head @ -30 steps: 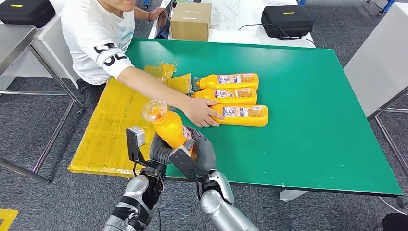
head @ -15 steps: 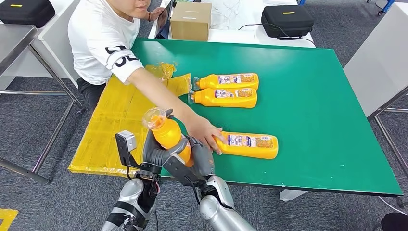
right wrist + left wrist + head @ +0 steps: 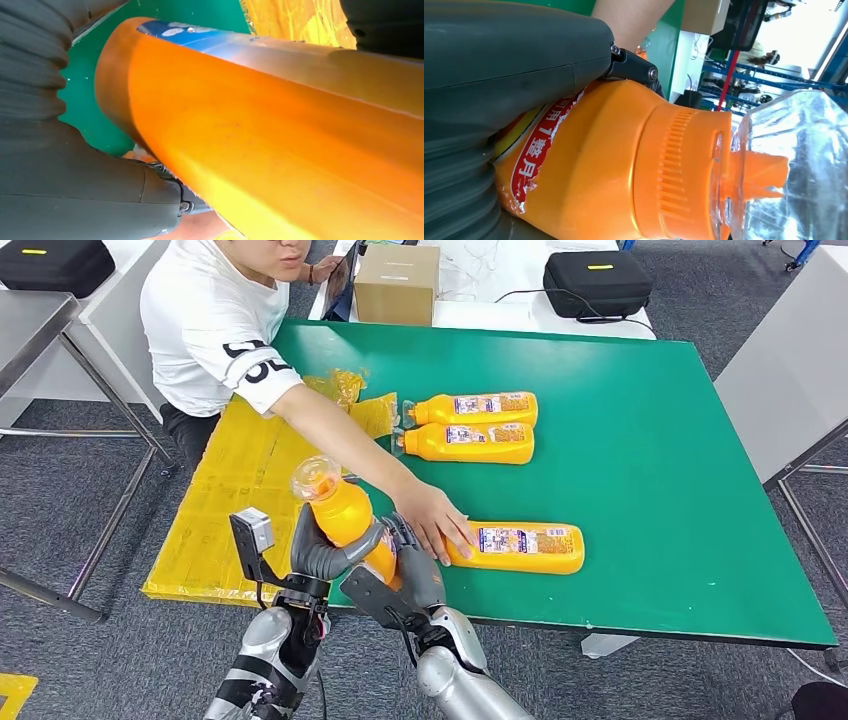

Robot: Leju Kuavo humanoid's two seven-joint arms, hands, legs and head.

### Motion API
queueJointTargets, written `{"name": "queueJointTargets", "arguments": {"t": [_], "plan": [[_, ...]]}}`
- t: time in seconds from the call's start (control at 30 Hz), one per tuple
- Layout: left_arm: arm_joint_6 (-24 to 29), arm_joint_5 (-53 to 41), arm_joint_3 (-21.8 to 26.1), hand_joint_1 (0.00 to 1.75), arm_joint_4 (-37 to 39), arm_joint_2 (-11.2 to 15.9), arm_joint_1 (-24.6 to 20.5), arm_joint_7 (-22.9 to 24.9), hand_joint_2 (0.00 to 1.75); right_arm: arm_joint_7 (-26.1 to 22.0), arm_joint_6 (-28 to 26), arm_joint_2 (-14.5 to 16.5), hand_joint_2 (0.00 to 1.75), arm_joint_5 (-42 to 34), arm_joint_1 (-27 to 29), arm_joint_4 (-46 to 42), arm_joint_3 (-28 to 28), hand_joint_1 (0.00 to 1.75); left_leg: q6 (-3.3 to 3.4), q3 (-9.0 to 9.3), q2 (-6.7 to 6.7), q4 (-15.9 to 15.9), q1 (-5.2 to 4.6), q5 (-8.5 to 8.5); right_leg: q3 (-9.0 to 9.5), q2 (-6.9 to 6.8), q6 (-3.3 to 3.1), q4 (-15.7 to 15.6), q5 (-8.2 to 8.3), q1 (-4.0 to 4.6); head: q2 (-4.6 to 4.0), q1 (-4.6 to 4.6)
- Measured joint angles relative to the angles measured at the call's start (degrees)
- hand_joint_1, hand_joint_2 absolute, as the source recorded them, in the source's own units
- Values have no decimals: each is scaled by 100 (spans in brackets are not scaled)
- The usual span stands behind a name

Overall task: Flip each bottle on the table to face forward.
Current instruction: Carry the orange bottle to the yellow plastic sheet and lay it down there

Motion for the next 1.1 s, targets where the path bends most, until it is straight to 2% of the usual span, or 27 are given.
{"name": "queueJointTargets", "arguments": {"t": [0.23, 0.33, 0.43, 0.47, 0.57, 0.7, 0.83, 0.93, 1.03, 1.1], "plan": [[-74, 138, 46, 175, -15, 36, -29, 24, 175, -273, -41, -34, 175, -442, 27, -176, -271, 0, 0, 0, -1, 0, 0, 0, 0, 0, 0, 0, 0, 0, 0, 0], [349, -250, 68, 175, -16, 92, -110, -63, 175, -483, -116, -51, 175, -714, 120, -420, -437, 0, 0, -1, -6, 0, 0, 0, 0, -1, 0, 0, 0, 0, 0, -1], [1124, -1070, 104, 175, -17, 244, -235, -184, 44, -657, -207, -96, 175, -1014, 203, -778, -632, 0, 0, 0, -7, 0, 1, 1, -1, -1, -1, 1, 1, 1, 0, -1], [1416, -1412, 118, 175, -17, 315, -296, -207, 44, -703, -215, -114, 175, -1116, 227, -909, -696, 0, -1, 0, -5, 0, 1, 2, -2, -1, -1, 1, 1, 1, 0, 0], [2179, -2472, 143, 175, -1, 556, -563, -181, 175, -795, -165, -140, 175, -1354, 299, -1242, -832, 0, -4, 0, -9, 0, 3, 8, -2, -3, -1, 2, 1, 2, 0, 0], [2893, -3917, 172, 175, 235, 903, -1027, -39, 175, -872, -60, -142, 175, -1545, 340, -1534, -926, 0, -5, 0, -11, 0, 4, 10, -2, -3, -1, 5, 2, 2, 0, 0], [3272, -4984, 189, 175, 643, 1164, -1426, 183, 175, -914, -5, -142, 175, -1629, 364, -1656, -953, 0, -5, 0, -10, 0, 3, 11, -1, -4, -1, 5, 2, 1, 0, 1], [3604, -5894, 158, 175, 1054, 1315, -1672, 528, 175, -927, 54, -142, 175, -1656, 371, -1703, -970, 0, -5, 0, -9, 0, 3, 11, -2, -4, -1, 5, 2, 1, 0, 1], [3701, -6752, 59, 175, 1634, 1476, -1941, 792, 175, -928, 178, -142, 175, -1702, 370, -1728, -975, 0, -5, -1, -9, 0, 3, 10, -1, -4, -1, 5, 2, 1, 0, 1], [3534, -7094, -54, 175, 2043, 1593, -2073, 746, 175, -934, 271, -146, 175, -1736, 369, -1732, -975, 0, -5, 0, -9, 0, 3, 10, -2, -4, -1, 5, 2, 1, 0, 1]]}}
